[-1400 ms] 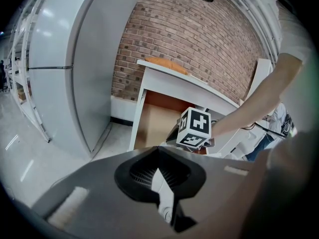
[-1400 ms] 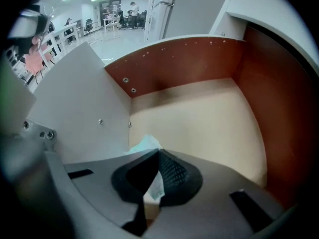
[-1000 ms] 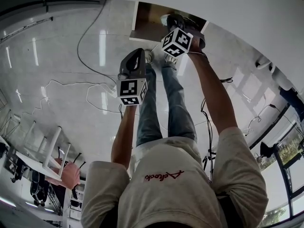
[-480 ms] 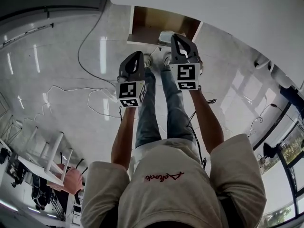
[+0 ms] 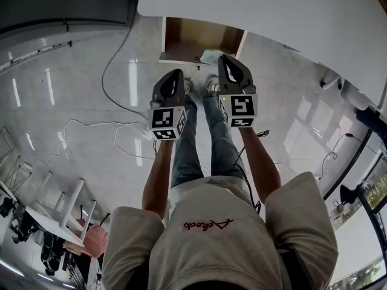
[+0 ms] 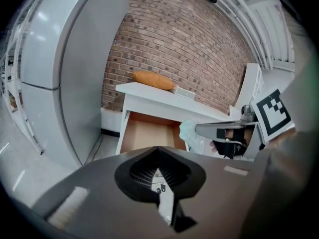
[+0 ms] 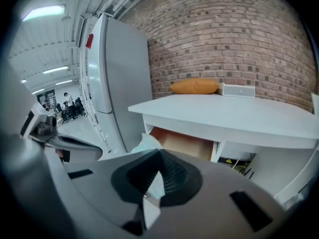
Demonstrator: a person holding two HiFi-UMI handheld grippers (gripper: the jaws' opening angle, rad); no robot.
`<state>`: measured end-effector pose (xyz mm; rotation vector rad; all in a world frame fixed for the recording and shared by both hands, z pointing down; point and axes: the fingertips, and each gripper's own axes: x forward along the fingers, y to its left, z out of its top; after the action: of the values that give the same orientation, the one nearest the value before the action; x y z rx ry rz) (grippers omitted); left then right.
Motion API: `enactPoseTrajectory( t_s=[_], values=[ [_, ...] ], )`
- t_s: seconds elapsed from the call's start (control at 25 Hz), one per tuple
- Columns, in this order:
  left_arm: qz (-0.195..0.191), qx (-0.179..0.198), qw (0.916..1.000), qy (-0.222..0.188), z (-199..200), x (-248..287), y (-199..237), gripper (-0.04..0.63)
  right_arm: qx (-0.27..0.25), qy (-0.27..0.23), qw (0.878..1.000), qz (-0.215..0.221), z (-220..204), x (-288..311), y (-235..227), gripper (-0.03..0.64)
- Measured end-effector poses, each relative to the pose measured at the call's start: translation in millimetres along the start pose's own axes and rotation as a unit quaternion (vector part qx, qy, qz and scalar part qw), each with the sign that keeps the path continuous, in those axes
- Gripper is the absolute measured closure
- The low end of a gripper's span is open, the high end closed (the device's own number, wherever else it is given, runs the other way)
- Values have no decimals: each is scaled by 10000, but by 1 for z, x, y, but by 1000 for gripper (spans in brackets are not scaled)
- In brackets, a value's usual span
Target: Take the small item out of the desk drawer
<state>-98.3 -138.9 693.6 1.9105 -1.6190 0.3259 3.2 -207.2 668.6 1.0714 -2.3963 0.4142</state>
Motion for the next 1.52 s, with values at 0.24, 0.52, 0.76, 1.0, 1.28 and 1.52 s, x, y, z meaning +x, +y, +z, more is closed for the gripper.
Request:
enactPoseTrajectory(
  t_s=[0.24,0.52,0.76,1.0,1.28,1.52],
  values=[
    [-4,75,9997,-242,43,-18,-17,586,-91,-291,9995,-46,40,-32,-5,606],
    [-92,242,9983,-514,98,-44,-45,586,-56,-566,9983,-157,88,-76,-9,606],
    [-202,391,9961,-767,137,-58,-63,586,6,-834,9960,-304,121,-103,-13,606],
    [-244,545,9943,-878,163,-73,-72,586,20,-1056,9936,-412,149,-128,-17,606],
    [-286,708,9902,-1170,208,-85,-85,586,37,-1311,9895,-601,183,-153,-32,606],
    [-339,806,9864,-1391,235,-98,-95,586,15,-1473,9867,-690,203,-171,-35,606]
  ],
)
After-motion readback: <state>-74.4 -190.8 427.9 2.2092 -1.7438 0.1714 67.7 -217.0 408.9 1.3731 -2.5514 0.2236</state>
